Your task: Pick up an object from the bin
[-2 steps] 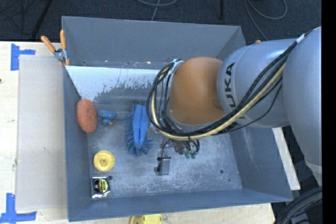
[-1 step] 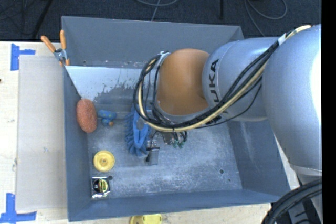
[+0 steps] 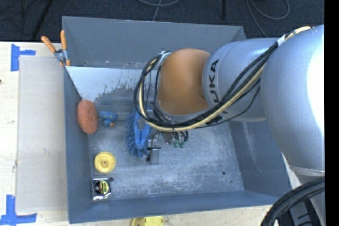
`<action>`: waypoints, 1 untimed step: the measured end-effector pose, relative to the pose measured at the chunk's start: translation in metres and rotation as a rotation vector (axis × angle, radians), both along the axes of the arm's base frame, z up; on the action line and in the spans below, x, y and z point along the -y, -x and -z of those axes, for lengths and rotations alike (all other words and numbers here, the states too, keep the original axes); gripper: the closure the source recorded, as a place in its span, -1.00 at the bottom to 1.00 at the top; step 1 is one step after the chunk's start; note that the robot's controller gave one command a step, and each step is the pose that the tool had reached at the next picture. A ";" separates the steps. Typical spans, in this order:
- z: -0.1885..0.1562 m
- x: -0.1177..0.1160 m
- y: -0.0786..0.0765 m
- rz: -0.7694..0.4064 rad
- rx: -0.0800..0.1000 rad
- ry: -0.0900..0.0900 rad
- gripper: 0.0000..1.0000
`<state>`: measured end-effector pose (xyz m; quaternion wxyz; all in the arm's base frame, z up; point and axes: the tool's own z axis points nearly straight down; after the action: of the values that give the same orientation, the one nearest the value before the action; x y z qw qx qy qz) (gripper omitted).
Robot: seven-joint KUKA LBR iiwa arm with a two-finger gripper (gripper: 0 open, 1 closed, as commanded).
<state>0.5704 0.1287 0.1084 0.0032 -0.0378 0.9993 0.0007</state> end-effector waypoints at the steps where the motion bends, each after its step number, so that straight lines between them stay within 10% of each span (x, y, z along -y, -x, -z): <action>1: 0.002 0.014 0.002 -0.026 -0.013 0.002 -1.00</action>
Offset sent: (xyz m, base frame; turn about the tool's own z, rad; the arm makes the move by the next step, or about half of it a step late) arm -0.0020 -0.0042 -0.0309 0.2212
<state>0.5680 0.1149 0.1064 -0.0036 -0.0509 0.9987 0.0000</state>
